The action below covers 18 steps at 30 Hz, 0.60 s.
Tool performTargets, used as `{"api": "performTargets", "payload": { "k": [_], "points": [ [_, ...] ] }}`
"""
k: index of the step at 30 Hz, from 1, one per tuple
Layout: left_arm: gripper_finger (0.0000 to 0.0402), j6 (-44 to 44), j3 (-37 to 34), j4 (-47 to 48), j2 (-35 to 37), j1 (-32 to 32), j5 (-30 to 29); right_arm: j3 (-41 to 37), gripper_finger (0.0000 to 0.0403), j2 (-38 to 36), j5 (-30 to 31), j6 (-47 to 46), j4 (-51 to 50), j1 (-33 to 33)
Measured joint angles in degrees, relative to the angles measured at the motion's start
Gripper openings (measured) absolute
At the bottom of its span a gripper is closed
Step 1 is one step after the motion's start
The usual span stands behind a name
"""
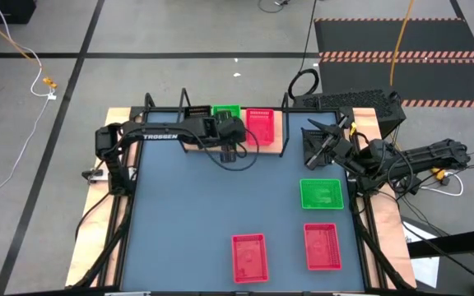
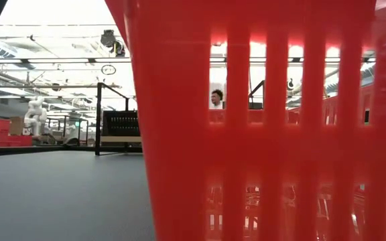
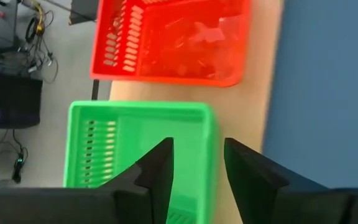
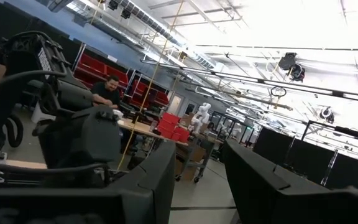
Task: Stack baskets on shelf by color
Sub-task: Stack the left red bin on top of the red bin on the shelf
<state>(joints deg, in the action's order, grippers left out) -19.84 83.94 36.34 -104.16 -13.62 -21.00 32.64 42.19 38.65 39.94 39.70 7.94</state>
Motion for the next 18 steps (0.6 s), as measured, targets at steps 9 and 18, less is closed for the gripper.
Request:
{"api": "performTargets", "payload": {
  "k": [9,18],
  "points": [
    [0.0143,4.0,0.0,-0.6,2.2,2.9,0.0,0.0,0.0130,0.0,-0.1,-1.6,0.0,0.0],
    [0.0155,18.9,-3.3,-0.5,2.2,8.2,4.7,0.0,0.0130,0.9,-1.5,-1.7,-0.2,-0.1]
  ]
}}
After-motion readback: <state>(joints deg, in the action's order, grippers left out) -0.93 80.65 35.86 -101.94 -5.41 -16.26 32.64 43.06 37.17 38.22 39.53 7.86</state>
